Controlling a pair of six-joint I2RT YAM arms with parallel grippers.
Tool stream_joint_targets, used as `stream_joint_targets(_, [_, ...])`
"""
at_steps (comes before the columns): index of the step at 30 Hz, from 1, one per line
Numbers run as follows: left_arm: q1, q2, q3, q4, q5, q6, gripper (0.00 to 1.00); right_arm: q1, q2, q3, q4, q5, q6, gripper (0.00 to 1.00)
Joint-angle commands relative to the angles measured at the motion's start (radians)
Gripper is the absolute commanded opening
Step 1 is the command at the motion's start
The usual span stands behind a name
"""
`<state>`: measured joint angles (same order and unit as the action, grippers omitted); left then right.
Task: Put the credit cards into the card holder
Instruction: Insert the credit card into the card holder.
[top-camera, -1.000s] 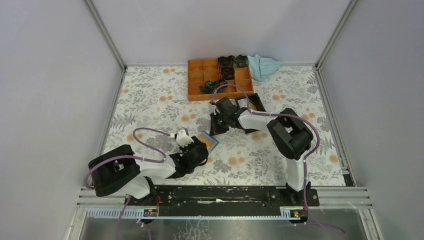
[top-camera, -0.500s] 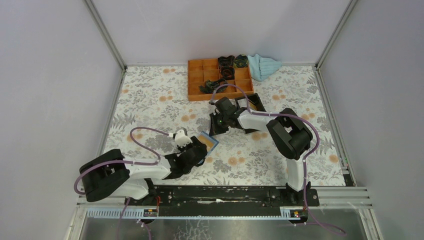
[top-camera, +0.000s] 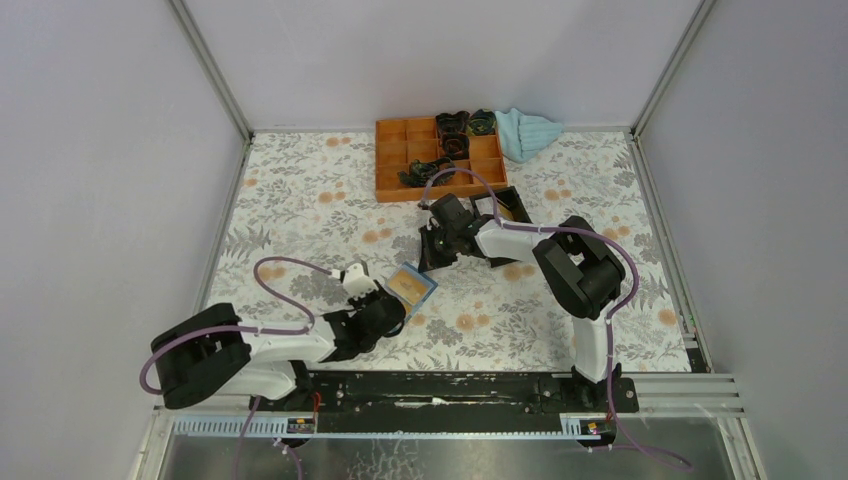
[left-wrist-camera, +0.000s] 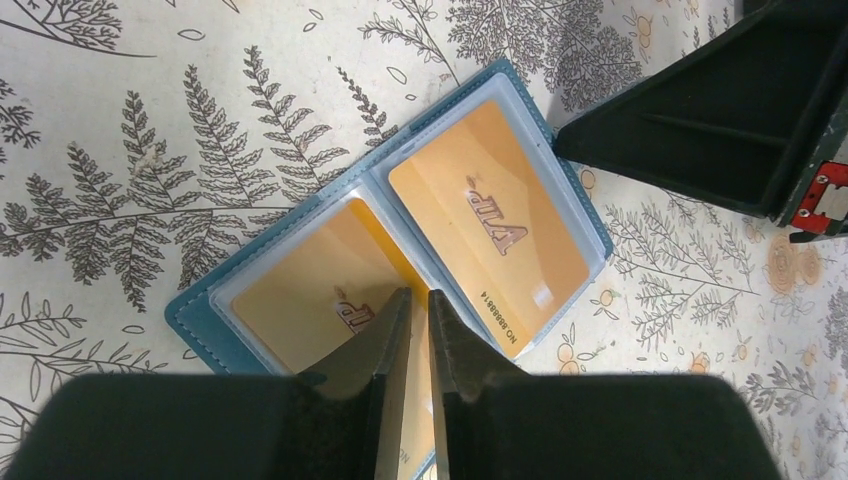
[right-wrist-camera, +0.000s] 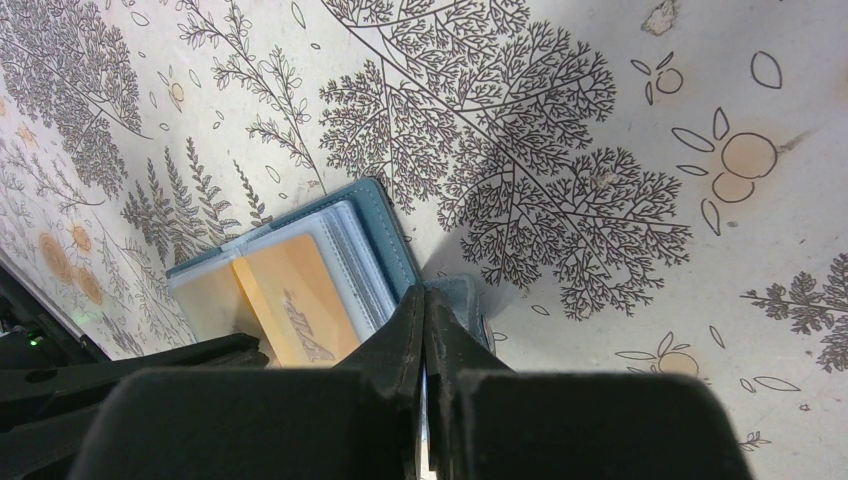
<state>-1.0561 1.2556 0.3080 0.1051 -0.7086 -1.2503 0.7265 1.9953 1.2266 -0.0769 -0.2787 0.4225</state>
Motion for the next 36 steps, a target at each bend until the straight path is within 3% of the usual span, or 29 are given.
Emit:
stream_joint_targets(1, [-0.008,0.049,0.017,-0.017,-0.032,0.028,0.19,0.014,0.045,0.002,-0.050,0.026,-0.026,0.00])
stream_joint_targets(16, [-0.008,0.170,0.096,0.014,-0.035,0.065,0.18,0.014,0.046,-0.011,-0.036,0.016,-0.022,0.00])
stream_joint_targets(36, [-0.005,0.179,0.158,-0.015,-0.100,0.098,0.23,0.014,0.042,-0.032,-0.024,0.015,-0.019,0.00])
